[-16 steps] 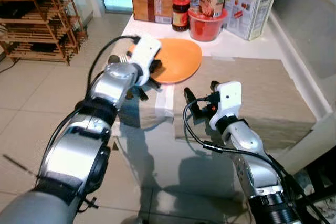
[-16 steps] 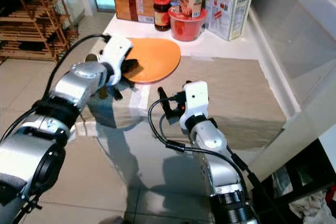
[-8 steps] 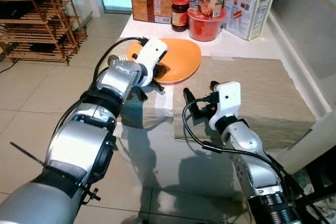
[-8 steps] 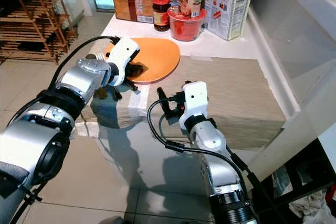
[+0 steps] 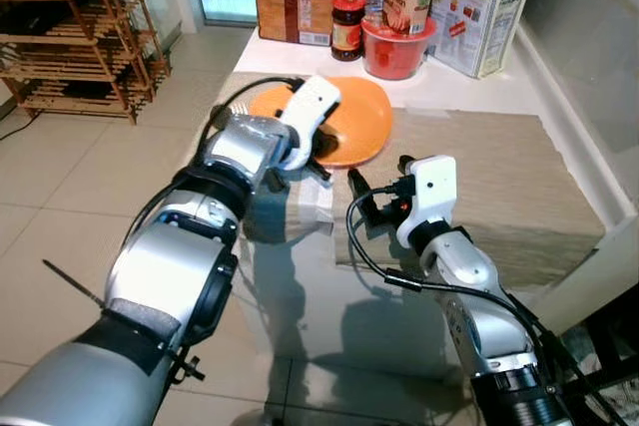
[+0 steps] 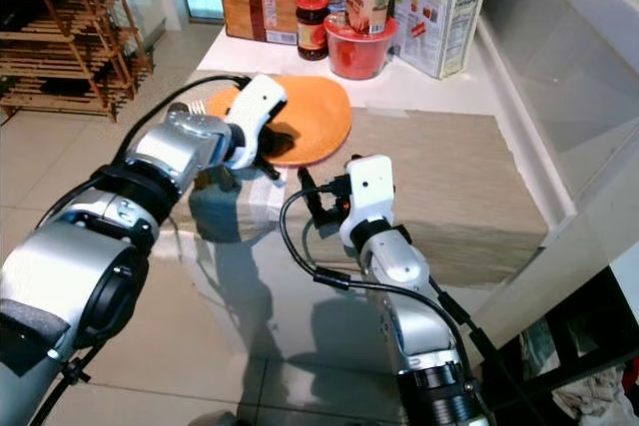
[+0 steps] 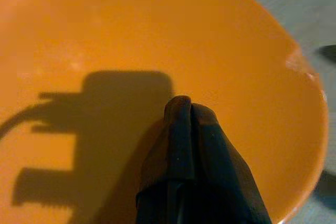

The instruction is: Setting the table

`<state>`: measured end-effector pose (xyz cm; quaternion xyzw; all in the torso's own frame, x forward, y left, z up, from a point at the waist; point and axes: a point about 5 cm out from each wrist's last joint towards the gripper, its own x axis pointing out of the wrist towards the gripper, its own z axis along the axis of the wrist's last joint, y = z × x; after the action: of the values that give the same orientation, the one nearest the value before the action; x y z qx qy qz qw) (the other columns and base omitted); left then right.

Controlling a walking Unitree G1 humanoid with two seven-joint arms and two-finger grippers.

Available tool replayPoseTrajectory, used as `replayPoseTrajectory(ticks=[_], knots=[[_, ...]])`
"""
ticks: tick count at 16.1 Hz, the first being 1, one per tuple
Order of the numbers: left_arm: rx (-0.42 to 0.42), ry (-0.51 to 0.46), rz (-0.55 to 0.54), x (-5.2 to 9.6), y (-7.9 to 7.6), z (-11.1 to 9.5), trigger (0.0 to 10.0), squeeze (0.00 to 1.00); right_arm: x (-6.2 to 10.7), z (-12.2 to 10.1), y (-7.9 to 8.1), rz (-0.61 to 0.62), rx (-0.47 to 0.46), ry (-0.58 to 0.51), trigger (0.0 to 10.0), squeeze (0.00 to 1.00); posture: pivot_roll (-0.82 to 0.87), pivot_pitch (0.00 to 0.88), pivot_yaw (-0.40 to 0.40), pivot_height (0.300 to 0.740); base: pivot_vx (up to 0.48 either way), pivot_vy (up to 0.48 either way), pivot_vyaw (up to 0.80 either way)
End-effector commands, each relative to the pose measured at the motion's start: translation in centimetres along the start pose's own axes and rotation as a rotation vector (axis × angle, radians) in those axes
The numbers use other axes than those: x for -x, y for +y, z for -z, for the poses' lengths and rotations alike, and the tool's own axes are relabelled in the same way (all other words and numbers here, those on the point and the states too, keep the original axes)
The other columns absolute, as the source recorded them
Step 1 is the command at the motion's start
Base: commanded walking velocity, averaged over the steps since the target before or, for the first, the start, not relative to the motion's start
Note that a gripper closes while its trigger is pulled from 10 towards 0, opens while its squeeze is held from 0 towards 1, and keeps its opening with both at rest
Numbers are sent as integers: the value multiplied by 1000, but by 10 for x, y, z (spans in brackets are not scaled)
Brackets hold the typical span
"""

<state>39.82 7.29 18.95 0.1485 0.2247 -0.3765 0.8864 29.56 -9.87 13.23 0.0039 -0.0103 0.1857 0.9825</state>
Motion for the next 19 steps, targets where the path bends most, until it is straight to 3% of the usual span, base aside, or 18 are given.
replayPoseTrajectory(ticks=[1, 7, 11, 12, 13, 15, 19], knots=[[-14, -15, 55, -2, -9, -12, 10000, 0, 0, 1, 0, 2, 8, 13, 10000, 0, -1, 5, 41, 740, 0, 0, 0], [14, -117, 141, -5, -29, -34, 10000, 0, -2, 2, 1, -3, 9, 19, 10000, 0, 5, 1, 37, 740, 0, 0, 0], [22, -177, 72, 10, -13, -44, 10000, 0, 8, -22, -3, -4, 46, -75, 10000, 0, -2, 0, 26, 740, 0, 0, 0], [37, -172, 40, 15, -3, -38, 10000, 0, 27, -21, -9, -23, 74, -50, 10000, 0, -14, 1, 25, 740, 0, 0, 0], [40, -170, 31, 17, 0, -37, 10000, 0, 32, -21, -10, -29, 82, -42, 10000, 0, -14, 1, 25, 740, 0, 0, 0], [56, -141, -80, 30, 27, -23, 10000, 0, 68, -4, -27, -3, 112, 57, 10000, 0, -55, 0, 28, 740, 0, 0, 0], [37, -72, -210, 41, 51, -1, 10000, 0, 100, 8, -34, -35, 159, 120, 10000, 0, -81, 0, 27, 740, 0, 0, 0]])
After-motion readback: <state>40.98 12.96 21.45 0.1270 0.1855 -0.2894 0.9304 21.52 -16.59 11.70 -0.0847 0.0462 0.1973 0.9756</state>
